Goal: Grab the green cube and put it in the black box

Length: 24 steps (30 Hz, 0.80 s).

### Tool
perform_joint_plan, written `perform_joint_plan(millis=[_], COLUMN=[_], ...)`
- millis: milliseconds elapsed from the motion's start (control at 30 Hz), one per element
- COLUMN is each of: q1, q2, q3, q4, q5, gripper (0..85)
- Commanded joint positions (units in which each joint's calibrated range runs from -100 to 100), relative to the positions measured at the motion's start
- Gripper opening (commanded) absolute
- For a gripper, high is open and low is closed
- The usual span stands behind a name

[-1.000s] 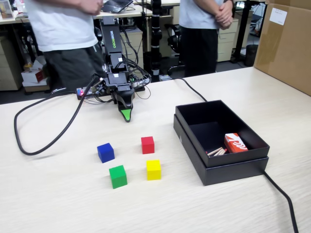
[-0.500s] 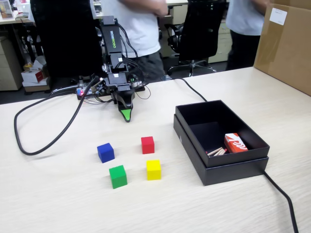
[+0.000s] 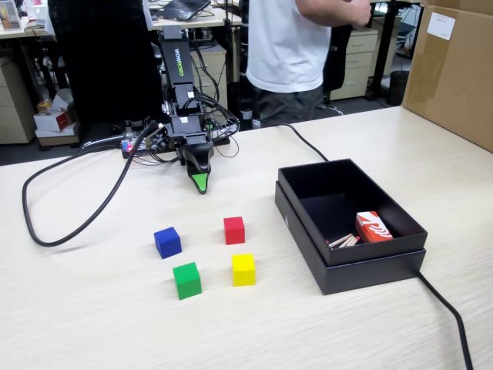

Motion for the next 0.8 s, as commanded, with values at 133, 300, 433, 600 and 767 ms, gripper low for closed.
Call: perform_joint_plan(millis=[133, 300, 433, 600, 767], q1=[0.0, -0.1, -0.2, -0.3, -0.3], q2=[0.5, 0.5, 0.5, 0.5, 0.5], q3=[-0.2, -0.2, 0.4, 2.7, 9.5], q4=[-1.1, -1.4, -3.1, -7.3, -16.8], q5=[-0.2, -0.2, -0.2, -0.2, -0.2], gripper=[49.1, 48.9, 48.9, 49.1, 49.1])
